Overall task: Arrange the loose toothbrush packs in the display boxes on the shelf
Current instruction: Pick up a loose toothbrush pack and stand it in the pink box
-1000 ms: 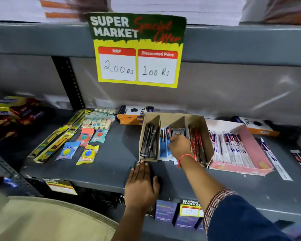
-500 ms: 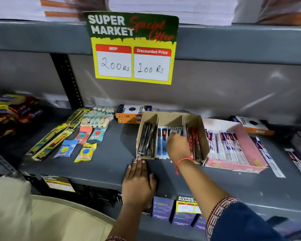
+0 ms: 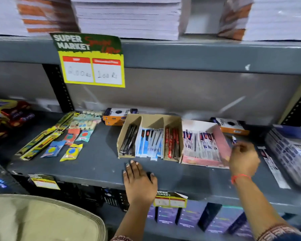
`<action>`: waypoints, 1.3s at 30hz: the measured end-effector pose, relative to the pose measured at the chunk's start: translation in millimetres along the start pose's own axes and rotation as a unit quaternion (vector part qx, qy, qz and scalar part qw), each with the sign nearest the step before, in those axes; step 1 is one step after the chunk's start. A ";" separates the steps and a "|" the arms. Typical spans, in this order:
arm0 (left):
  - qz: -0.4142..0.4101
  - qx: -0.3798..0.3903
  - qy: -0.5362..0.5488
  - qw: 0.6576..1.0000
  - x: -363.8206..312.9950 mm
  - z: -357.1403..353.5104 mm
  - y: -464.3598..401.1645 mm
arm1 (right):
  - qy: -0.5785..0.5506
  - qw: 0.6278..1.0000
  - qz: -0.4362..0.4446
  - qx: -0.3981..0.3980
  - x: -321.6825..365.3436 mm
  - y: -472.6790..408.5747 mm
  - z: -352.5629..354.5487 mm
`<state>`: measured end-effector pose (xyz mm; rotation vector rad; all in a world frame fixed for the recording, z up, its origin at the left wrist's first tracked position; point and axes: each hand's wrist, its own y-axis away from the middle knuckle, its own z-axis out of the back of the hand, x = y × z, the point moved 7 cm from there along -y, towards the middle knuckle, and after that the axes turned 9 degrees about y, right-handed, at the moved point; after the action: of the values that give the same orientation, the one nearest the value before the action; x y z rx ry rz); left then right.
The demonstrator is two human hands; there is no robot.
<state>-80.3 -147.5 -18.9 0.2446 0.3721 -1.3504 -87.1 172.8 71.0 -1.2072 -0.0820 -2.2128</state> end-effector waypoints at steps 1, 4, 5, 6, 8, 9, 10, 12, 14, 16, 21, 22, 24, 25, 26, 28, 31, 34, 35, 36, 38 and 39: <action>0.000 0.003 0.004 1.000 -8.1 -2.2 2.6 | 0.054 0.998 0.004 0.015 -15.9 -11.7 0.5; -0.005 0.020 0.016 1.000 -34.7 -12.1 7.0 | 0.201 0.976 0.024 0.084 -54.1 -38.1 -12.1; -0.009 0.027 0.018 0.999 -44.1 -16.0 8.0 | 0.245 0.963 0.035 0.109 -62.1 -43.6 -17.8; -0.010 0.032 0.021 0.999 -53.8 -20.4 9.6 | 0.285 0.948 0.046 0.132 -69.6 -48.6 -23.0; -0.006 0.033 0.026 0.999 -66.2 -27.0 10.5 | 0.335 0.925 0.070 0.163 -77.3 -55.5 -30.5; -0.004 0.026 0.024 0.999 -68.6 -28.4 10.3 | 0.340 0.921 0.080 0.171 -78.2 -57.6 -32.6; -0.002 0.018 0.022 1.000 -68.7 -28.9 9.5 | 0.334 0.923 0.085 0.175 -78.6 -60.7 -34.7; -0.003 0.001 0.021 1.000 -68.7 -29.9 8.8 | 0.303 0.930 0.081 0.190 -77.3 -68.0 -35.2; -0.005 -0.018 0.025 1.000 -67.9 -29.4 8.7 | 0.260 0.939 0.061 0.215 -76.0 -76.7 -37.2; -0.006 -0.030 0.026 0.999 -68.3 -28.3 9.1 | 0.241 0.937 0.044 0.250 -76.4 -82.8 -42.7; -0.008 -0.041 0.029 0.999 -66.8 -28.4 9.1 | 0.197 0.934 -0.037 0.295 -79.5 -90.1 -45.8; -0.010 -0.044 0.026 0.999 -67.2 -28.2 8.8 | 0.185 0.936 -0.046 0.296 -80.5 -92.7 -46.5; -0.013 -0.045 0.019 0.999 -67.5 -28.8 8.4 | 0.158 0.939 -0.062 0.299 -79.3 -93.4 -45.2; -0.013 -0.045 0.018 0.999 -67.6 -29.1 8.3 | 0.142 0.940 -0.075 0.301 -76.9 -90.2 -41.7; -0.014 -0.046 0.018 0.999 -67.5 -29.3 7.8 | 0.125 0.939 -0.092 0.306 -78.4 -88.6 -40.7; -0.015 -0.043 0.024 0.999 -67.5 -29.9 7.8 | 0.078 0.938 -0.116 0.316 -84.4 -87.3 -38.8; -0.015 -0.041 0.027 0.999 -68.2 -29.0 8.2 | -0.015 0.947 -0.121 0.297 -76.6 -83.0 -25.3; -0.016 -0.032 0.021 0.999 -68.5 -27.1 9.7 | -0.172 0.926 -0.116 0.317 -48.9 -65.3 -18.0; -0.015 -0.027 0.018 0.999 -68.3 -27.4 9.7 | -0.200 0.917 -0.109 0.326 -37.8 -56.8 -14.0; -0.017 -0.020 0.015 1.000 -68.5 -28.0 9.2 | -0.217 0.911 -0.103 0.334 -26.5 -46.8 -7.1; -0.019 -0.012 0.014 1.000 -68.4 -28.2 9.2 | -0.259 0.895 -0.090 0.353 -8.4 -29.2 3.6; -0.020 -0.012 0.018 1.000 -68.6 -27.8 9.2 | -0.282 0.882 -0.086 0.367 -1.0 -20.6 7.2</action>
<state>-86.6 -73.2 -17.5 0.2437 0.4253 -1.3810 -92.4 192.4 79.1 -1.3518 -1.1869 -1.6099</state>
